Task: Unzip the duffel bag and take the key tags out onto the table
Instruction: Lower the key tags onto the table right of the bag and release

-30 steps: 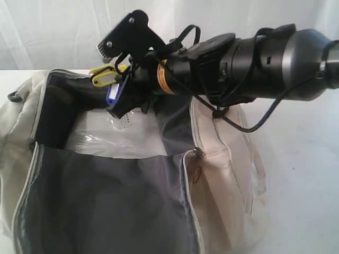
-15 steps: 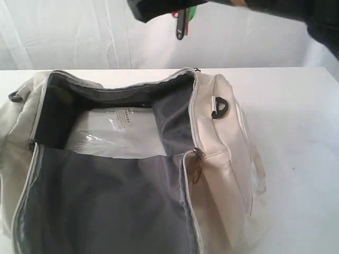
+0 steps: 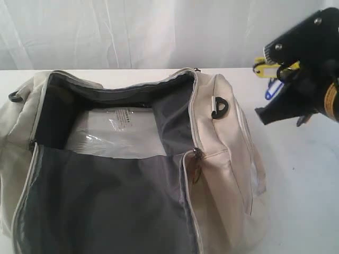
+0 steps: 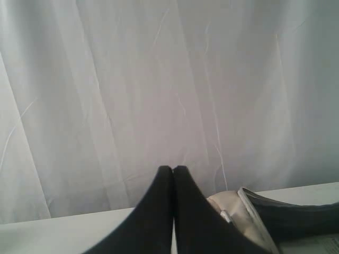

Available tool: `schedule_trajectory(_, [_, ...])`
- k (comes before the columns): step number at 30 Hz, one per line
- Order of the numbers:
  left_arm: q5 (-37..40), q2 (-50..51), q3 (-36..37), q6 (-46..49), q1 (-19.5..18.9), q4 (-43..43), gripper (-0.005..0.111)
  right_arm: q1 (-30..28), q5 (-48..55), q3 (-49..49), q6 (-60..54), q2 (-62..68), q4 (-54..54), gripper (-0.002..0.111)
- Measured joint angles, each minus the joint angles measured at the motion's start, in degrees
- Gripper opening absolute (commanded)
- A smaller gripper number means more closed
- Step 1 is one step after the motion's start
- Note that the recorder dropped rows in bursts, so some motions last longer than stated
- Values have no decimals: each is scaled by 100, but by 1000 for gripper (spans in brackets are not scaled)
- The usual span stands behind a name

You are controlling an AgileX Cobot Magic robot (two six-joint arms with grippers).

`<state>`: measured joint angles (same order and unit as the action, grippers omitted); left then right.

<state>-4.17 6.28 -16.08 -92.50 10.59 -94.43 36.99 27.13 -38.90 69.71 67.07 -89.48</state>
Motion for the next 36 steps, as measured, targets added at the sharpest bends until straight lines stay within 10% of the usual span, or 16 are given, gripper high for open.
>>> schedule_trajectory(23, [0, 0, 0, 0, 0, 0, 0, -605, -555, 705, 1034, 2416, -432, 0])
schedule_trajectory(36, [0, 0, 0, 0, 0, 0, 0, -605, -490, 632, 1523, 2420, -608, 62])
